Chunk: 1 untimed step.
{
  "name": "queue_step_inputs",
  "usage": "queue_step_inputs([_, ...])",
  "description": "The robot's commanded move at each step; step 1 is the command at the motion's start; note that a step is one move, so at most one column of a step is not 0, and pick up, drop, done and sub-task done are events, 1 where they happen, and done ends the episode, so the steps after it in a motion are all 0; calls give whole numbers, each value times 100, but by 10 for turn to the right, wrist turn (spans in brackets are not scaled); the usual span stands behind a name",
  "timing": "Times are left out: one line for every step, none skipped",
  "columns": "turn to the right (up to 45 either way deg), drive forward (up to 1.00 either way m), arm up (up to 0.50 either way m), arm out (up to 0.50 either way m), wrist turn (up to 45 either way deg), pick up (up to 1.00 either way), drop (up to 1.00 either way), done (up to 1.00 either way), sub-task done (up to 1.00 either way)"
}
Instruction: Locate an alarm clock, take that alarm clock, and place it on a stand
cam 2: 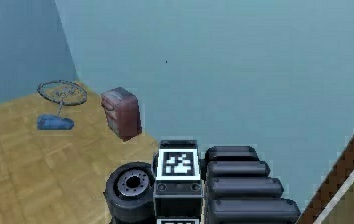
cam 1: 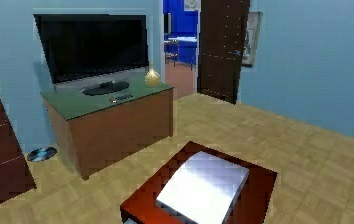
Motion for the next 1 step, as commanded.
queue_step_inputs([-30,0,0,0,0,0,0,0,0])
